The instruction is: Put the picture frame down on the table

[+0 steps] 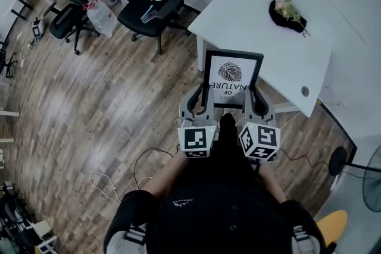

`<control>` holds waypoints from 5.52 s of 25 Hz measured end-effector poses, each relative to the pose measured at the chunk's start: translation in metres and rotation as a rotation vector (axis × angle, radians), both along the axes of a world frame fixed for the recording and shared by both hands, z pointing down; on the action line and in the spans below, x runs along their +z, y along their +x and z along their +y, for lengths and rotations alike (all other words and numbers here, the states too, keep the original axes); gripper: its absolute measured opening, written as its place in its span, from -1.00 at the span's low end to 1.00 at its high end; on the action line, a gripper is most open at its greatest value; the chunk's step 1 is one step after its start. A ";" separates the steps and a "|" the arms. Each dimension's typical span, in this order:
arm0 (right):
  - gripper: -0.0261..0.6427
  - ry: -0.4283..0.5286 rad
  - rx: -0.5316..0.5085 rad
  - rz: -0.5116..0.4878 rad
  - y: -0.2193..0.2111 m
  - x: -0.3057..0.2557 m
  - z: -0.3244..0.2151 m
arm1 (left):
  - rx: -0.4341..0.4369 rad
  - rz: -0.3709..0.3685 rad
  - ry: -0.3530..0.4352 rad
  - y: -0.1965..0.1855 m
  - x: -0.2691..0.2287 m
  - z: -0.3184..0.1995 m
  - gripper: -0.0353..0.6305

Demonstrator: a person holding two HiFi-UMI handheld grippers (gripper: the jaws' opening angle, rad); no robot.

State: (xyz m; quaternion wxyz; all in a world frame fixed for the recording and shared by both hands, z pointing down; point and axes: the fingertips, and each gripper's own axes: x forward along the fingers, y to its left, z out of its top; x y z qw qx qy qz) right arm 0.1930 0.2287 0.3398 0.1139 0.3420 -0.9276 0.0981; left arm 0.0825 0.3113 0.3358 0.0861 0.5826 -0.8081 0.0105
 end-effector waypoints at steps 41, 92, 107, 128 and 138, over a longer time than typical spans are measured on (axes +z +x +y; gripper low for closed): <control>-0.72 -0.045 -0.213 -0.052 -0.088 0.001 -0.292 | -0.211 -0.039 -0.028 -0.064 -0.009 -0.269 -0.67; -0.72 -0.224 0.500 0.056 -0.203 0.093 -0.443 | 0.530 0.055 -0.189 -0.229 0.087 -0.504 -0.67; -0.72 -0.353 0.464 0.115 -0.219 0.172 -0.457 | 0.476 0.114 -0.329 -0.243 0.169 -0.513 -0.67; -0.72 -0.559 0.387 0.234 -0.240 0.282 -0.445 | 0.403 0.182 -0.563 -0.263 0.283 -0.494 -0.67; -0.72 -0.646 0.354 0.292 -0.239 0.327 -0.432 | 0.386 0.224 -0.676 -0.261 0.330 -0.481 -0.67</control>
